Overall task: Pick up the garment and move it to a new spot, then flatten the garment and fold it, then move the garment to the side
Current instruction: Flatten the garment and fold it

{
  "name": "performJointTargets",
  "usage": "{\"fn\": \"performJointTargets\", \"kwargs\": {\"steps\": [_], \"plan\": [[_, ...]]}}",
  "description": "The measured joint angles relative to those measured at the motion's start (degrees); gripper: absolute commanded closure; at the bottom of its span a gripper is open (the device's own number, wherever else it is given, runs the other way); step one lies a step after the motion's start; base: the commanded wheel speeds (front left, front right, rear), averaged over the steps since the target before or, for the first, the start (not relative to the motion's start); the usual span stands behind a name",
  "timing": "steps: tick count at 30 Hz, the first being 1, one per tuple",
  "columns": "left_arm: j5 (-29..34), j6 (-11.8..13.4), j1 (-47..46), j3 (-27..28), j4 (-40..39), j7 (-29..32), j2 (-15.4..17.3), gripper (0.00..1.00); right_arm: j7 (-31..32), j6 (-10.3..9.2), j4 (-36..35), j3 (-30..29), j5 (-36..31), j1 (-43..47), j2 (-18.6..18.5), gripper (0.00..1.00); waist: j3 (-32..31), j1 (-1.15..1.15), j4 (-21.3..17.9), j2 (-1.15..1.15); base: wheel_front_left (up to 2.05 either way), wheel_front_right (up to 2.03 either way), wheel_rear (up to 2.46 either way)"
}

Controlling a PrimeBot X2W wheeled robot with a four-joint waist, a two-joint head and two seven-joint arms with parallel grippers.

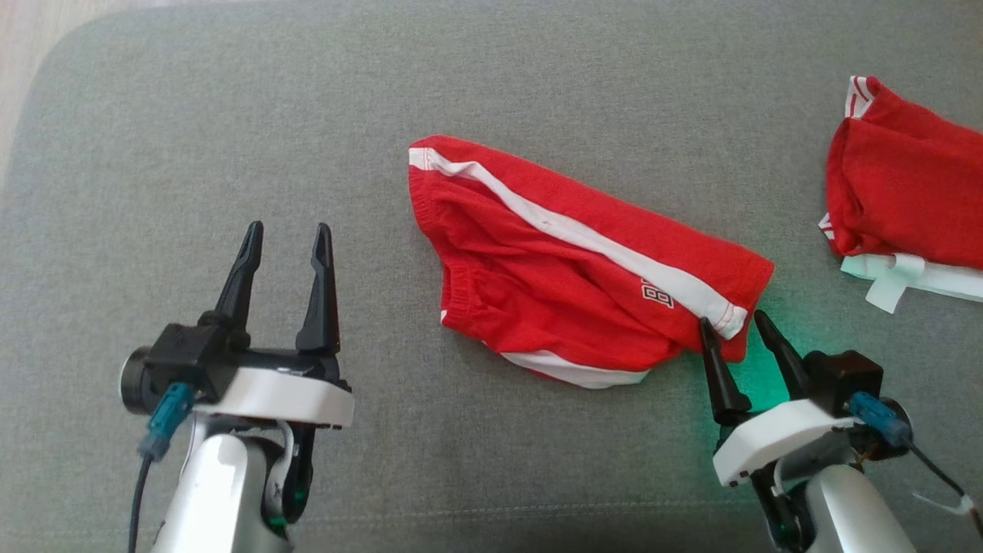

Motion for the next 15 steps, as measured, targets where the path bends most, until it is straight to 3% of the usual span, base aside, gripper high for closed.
{"fn": "performJointTargets", "kwargs": {"steps": [6, 7, 8, 10, 15], "plan": [[-0.01, 0.03, -0.04, -0.12, 0.12, -0.01, -0.02, 0.0, 0.01, 0.0, 0.44, 0.71, 1.1, -0.09, 0.02, 0.0, -0.09, 0.0, -0.09, 0.0, 0.0, 0.0, 0.0], [-0.01, 0.04, -0.04, -0.13, 0.12, 0.0, -0.02, 0.0, 0.01, 0.0, 0.55, 0.92, 1.37, -0.11, 0.02, 0.18, -0.1, 0.0, -0.09, 0.0, 0.0, 0.0, 0.0], [-0.01, 0.05, -0.04, -0.14, 0.12, -0.01, -0.02, 0.0, 0.03, 0.0, 0.65, 1.18, 1.72, -0.13, 0.02, 0.54, -0.1, 0.0, -0.09, 0.0, 0.0, 0.0, 0.0], [-0.01, 0.1, -0.04, -0.15, 0.12, 0.0, -0.02, 0.0, 0.09, 0.0, 0.8, 1.57, 2.09, -0.17, 0.02, 1.0, -0.12, 0.0, -0.08, 0.0, 0.0, 0.0, 0.0], [-0.02, 0.11, -0.04, -0.15, 0.12, -0.01, -0.02, 0.0, 0.09, 0.0, 0.91, 1.67, 2.48, -0.52, 0.02, 1.0, -0.23, 0.0, -0.14, 0.0, 0.0, 0.0, 0.0]]}}
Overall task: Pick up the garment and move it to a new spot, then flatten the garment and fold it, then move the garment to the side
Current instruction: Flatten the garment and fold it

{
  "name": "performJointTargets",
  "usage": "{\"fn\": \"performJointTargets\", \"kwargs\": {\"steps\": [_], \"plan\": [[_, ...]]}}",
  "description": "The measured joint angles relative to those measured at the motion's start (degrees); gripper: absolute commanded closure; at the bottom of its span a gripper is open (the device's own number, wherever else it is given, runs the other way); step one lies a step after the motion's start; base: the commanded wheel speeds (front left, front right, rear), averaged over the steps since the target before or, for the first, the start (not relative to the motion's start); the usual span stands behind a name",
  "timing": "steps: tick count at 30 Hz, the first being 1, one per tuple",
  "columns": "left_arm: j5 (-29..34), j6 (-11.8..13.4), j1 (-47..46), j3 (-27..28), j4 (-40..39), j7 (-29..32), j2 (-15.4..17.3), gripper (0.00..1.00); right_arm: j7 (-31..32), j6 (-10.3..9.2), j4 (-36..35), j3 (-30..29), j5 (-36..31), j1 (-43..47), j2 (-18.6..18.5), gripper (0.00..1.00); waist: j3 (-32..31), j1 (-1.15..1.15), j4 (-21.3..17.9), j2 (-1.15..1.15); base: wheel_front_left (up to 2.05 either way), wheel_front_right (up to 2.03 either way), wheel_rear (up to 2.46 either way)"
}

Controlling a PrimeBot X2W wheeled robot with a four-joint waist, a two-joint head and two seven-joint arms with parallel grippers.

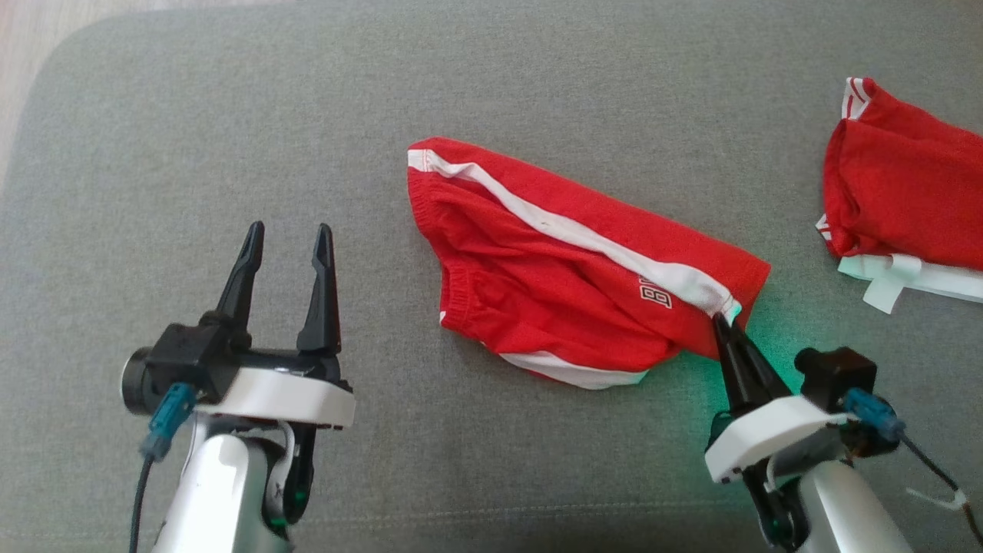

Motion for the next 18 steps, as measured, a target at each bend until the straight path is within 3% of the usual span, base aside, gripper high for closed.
{"fn": "performJointTargets", "kwargs": {"steps": [18], "plan": [[0.02, -0.87, -0.15, -0.01, 0.07, 0.0, -0.02, 0.0, 0.03, 0.0, -8.59, -1.72, -1.02, -0.58, -1.04, 1.0, -1.5, 0.0, -2.3, 0.0, 0.0, 0.0, 0.0]]}}
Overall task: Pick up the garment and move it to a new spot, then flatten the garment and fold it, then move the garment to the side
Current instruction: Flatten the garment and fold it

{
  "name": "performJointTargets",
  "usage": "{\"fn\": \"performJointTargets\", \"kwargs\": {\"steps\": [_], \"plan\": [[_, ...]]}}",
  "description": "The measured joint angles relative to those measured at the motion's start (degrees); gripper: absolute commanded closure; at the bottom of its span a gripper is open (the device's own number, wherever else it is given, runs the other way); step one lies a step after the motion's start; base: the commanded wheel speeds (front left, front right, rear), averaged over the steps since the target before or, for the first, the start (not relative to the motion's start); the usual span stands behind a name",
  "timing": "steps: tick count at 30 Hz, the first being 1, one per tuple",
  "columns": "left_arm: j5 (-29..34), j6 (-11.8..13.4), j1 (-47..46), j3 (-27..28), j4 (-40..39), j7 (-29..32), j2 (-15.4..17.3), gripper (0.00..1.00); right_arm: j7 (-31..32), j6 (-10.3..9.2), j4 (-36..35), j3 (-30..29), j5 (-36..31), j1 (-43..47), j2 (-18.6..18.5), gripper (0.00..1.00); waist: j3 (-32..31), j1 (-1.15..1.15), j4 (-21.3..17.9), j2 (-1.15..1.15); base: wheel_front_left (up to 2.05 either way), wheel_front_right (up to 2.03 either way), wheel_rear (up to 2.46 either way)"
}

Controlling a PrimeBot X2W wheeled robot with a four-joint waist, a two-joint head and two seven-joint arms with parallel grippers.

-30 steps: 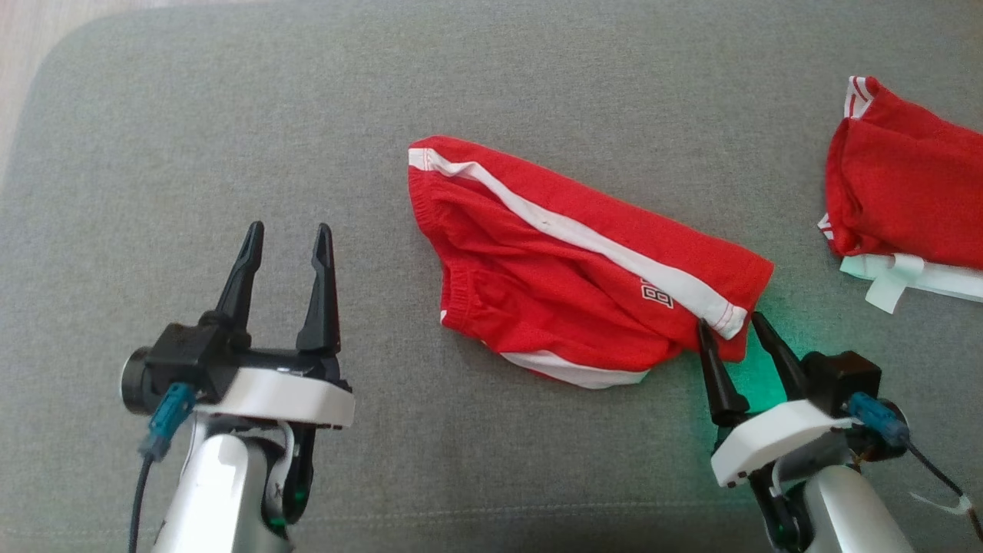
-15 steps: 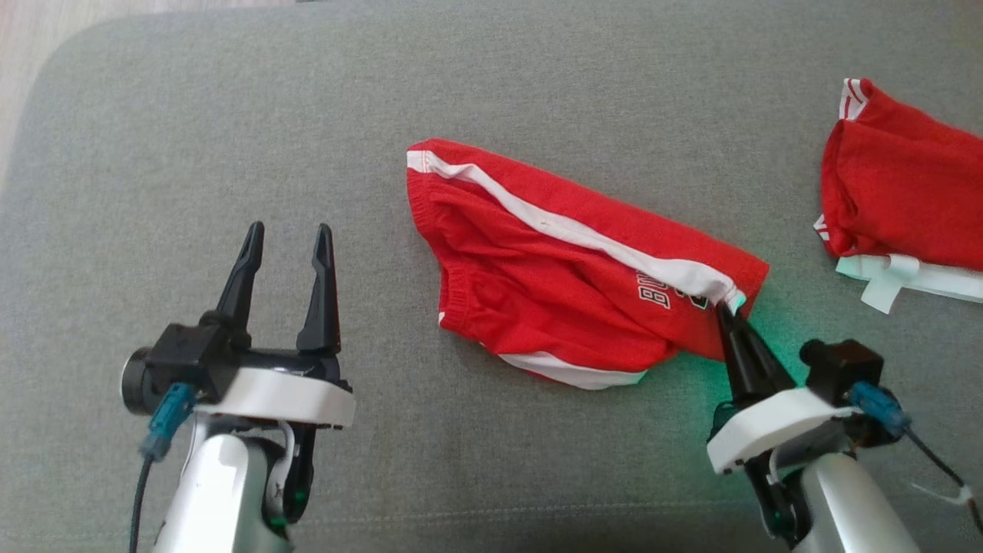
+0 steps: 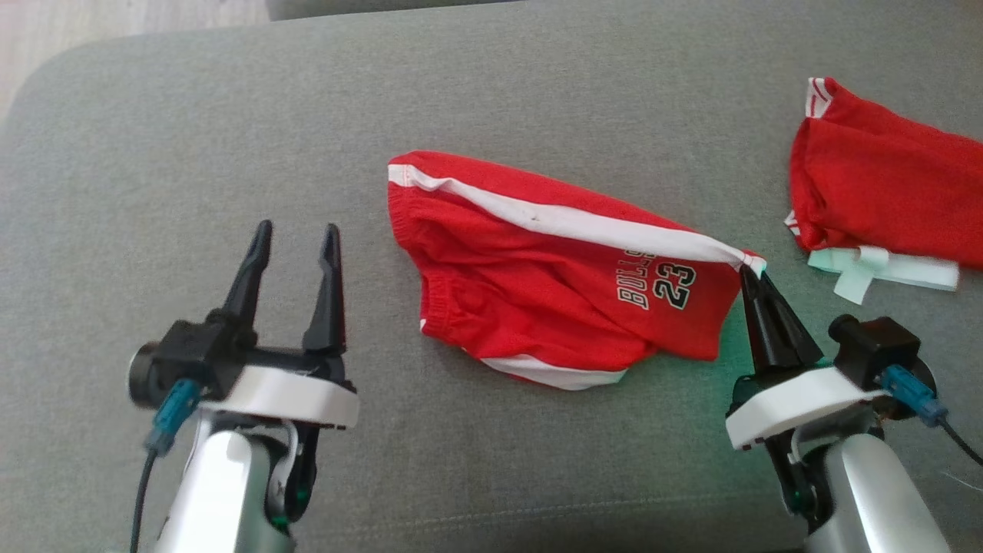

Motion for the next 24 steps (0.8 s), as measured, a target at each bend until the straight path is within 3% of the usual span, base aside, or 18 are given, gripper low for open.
{"fn": "performJointTargets", "kwargs": {"steps": [5, 11, 24], "plan": [[-0.32, -2.45, -3.07, -1.1, 4.0, 0.0, -0.01, 0.0, 0.51, 0.0, -1.47, 0.24, -1.12, 0.05, -0.11, 1.0, 0.32, 0.0, -1.17, 0.0, 0.0, 0.0, 0.0], [-3.7, -5.88, -10.74, -3.54, 14.08, 2.4, -0.01, 0.0, 0.66, 0.0, -2.34, 0.96, -1.44, 0.01, -0.22, 1.0, 1.52, 0.0, -2.82, 0.0, 0.0, 0.0, 0.0], [-13.8, -7.31, -22.03, -3.71, 27.87, 12.05, 0.05, 0.0, 0.55, 0.0, -2.53, 2.23, -2.54, -1.45, -0.33, 1.0, 4.1, 0.0, -4.56, 0.0, 0.0, 0.0, 0.0]]}}
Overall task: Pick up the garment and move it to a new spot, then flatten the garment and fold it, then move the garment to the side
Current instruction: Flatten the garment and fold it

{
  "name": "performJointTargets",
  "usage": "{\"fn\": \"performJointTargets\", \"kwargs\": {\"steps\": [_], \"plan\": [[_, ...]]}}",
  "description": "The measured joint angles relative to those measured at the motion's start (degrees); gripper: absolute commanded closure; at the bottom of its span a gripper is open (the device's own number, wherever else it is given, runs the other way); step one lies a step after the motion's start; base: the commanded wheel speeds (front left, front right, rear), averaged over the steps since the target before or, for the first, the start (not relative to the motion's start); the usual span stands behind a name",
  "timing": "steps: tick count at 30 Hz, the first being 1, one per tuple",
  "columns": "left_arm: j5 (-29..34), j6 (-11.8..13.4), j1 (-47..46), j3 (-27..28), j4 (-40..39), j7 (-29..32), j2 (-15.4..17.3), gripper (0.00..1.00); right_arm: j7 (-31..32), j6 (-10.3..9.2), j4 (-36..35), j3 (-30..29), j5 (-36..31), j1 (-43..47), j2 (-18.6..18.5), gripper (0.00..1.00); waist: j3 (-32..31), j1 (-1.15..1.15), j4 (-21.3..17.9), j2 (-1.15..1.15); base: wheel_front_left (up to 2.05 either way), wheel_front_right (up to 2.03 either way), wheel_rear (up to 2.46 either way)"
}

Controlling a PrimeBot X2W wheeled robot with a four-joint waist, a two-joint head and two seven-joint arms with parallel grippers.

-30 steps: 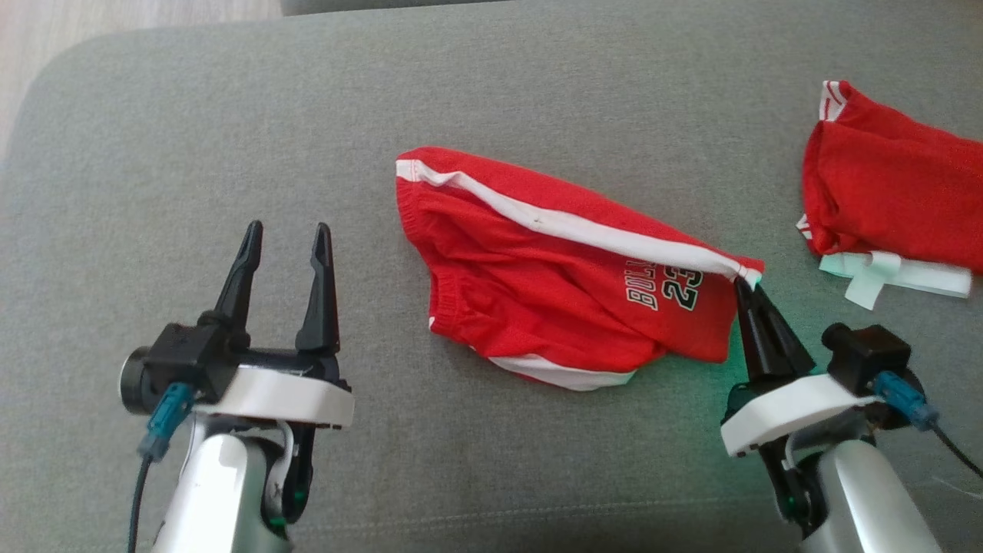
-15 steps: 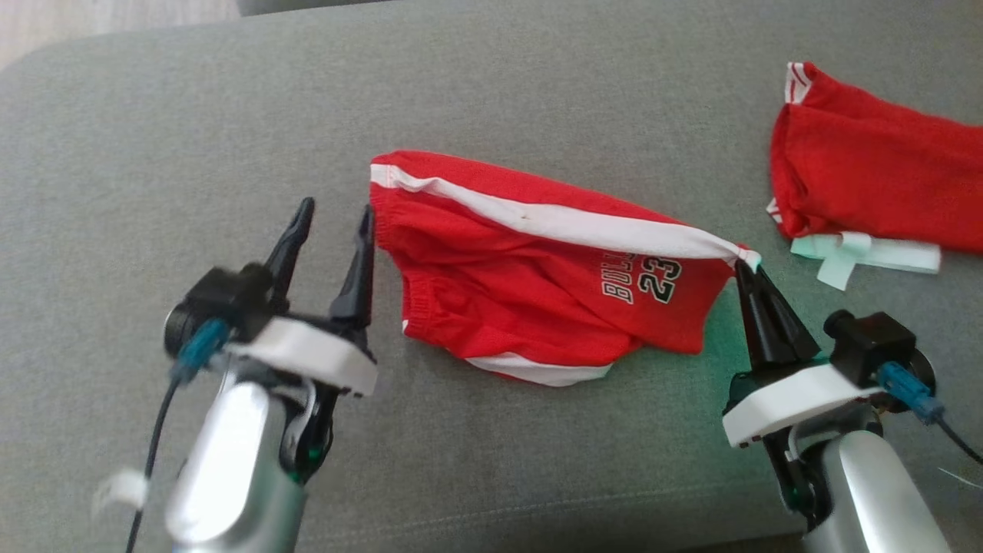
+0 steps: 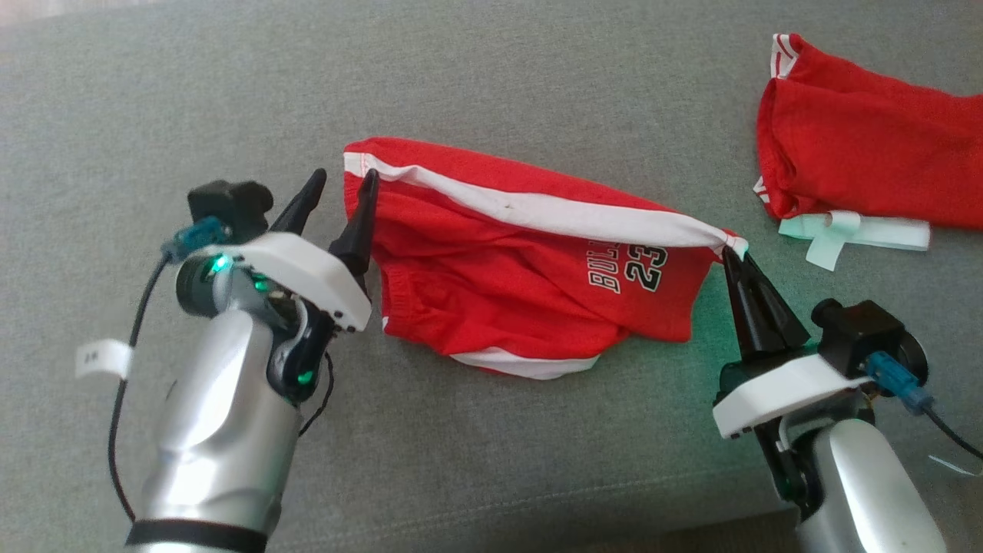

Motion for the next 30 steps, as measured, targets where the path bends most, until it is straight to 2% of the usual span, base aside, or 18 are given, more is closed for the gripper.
{"fn": "performJointTargets", "kwargs": {"steps": [9, 17, 30], "plan": [[-4.79, -0.05, -2.94, -2.48, 3.31, 4.55, 0.87, 0.0, -0.67, 0.0, 0.57, 0.35, -0.16, -0.01, 0.0, 1.0, 0.36, 0.0, -0.41, 0.0, 0.0, 0.0, 0.0], [-6.47, -0.05, -5.3, -5.28, 5.52, 5.35, 2.41, 0.0, -0.76, 0.0, 1.0, 1.11, -0.47, -0.04, 0.01, 1.0, 0.76, 0.0, -0.75, 0.0, 0.0, 0.0, 0.0], [-8.13, -0.05, -9.98, -6.77, 10.82, 5.64, 3.0, 0.0, -1.25, 0.0, 1.23, 1.49, -0.48, -1.36, 0.04, 1.0, 2.01, 0.0, -1.23, 0.0, 0.0, 0.0, 0.0]]}}
